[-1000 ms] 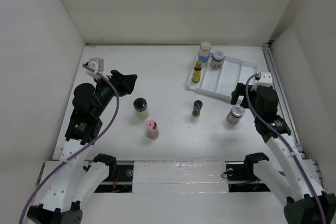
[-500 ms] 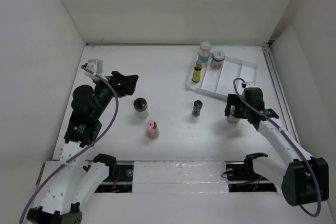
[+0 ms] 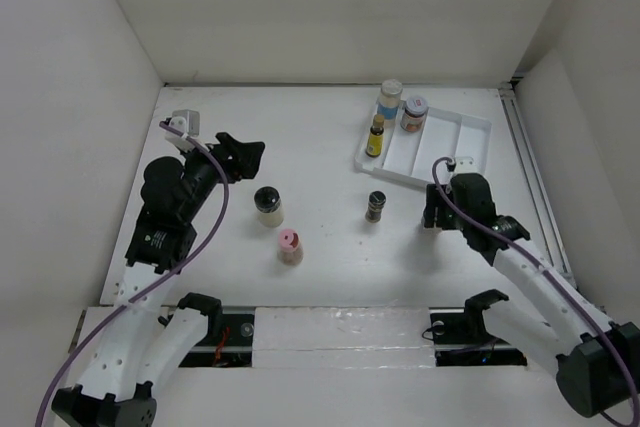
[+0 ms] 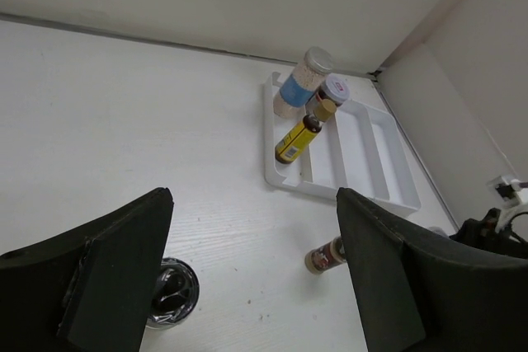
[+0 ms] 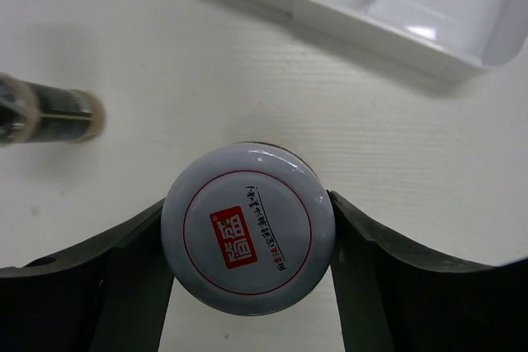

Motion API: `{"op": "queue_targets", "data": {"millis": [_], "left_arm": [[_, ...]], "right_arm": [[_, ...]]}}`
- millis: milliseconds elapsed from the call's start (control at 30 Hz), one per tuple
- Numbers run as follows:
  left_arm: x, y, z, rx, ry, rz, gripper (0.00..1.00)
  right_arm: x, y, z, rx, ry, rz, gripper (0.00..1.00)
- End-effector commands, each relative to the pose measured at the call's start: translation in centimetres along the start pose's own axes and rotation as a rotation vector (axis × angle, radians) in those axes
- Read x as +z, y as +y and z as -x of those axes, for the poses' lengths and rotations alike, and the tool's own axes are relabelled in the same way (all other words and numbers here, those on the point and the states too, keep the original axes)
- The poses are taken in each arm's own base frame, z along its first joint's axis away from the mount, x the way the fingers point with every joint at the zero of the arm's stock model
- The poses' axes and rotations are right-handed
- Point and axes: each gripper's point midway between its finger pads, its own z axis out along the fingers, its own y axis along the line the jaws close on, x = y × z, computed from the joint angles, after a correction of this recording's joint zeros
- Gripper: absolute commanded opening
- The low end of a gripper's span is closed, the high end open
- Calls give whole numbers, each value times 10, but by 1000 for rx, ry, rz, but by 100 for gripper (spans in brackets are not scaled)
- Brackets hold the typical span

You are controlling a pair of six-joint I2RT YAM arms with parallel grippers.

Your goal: Organize the condiment bottles

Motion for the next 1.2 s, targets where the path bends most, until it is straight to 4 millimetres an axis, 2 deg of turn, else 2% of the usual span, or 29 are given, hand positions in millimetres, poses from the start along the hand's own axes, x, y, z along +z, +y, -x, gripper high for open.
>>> {"op": "queue_targets", "data": {"millis": [0, 33, 67, 100, 133, 167, 233, 267, 367, 400, 500, 533, 600, 633, 733, 833, 867, 900, 1000, 1167], "left_arm": [[3, 0, 4, 12, -18, -2, 77], [6, 1, 2, 11, -8, 4, 77], [6, 0, 1, 11, -3, -6, 77], [8, 1, -1, 9, 5, -2, 77], [8, 1, -1, 9, 6, -2, 77], [10, 3, -3, 8, 14, 3, 77], [12, 4, -6, 7, 22, 7, 77], [12, 4, -6, 7, 22, 7, 77], [12, 4, -6, 7, 22, 7, 78], [12, 4, -1, 8, 9, 12, 78], [12, 6, 0, 17, 5, 20, 78], [12, 6, 0, 17, 5, 20, 78], [12, 7, 1, 17, 0, 30, 78], [12, 8, -1, 16, 8, 34, 78], [12, 8, -1, 16, 8, 34, 78], [16, 11, -6, 14, 26, 43, 78], [16, 11, -6, 14, 26, 43, 78], [16, 11, -6, 14, 26, 43, 78], [16, 11, -6, 14, 26, 43, 78], [16, 11, -6, 14, 26, 43, 79]], "right_arm": [[-48, 31, 102, 20, -349, 79, 65], [-57, 37, 122, 24, -414, 95, 65], [-60, 43, 147, 19, -500, 112, 65], [-58, 52, 158, 6, -523, 142, 65], [-63, 58, 180, 17, -562, 159, 65], [-41, 66, 184, -16, -516, 155, 65], [-26, 76, 207, -55, -529, 182, 65], [-6, 87, 219, -82, -511, 192, 65], [18, 86, 255, -98, -542, 156, 65], [45, 87, 250, -104, -500, 152, 65], [65, 89, 270, -86, -538, 182, 62], [81, 85, 269, -83, -523, 168, 62], [90, 82, 277, -77, -525, 159, 62], [99, 75, 273, -72, -507, 142, 62], [105, 68, 274, -68, -501, 145, 62], [124, 67, 264, -73, -459, 157, 63], [138, 64, 254, -74, -427, 157, 63], [141, 68, 254, -67, -421, 174, 63], [156, 60, 245, -39, -389, 191, 65], [160, 60, 242, -40, -377, 210, 77]]}}
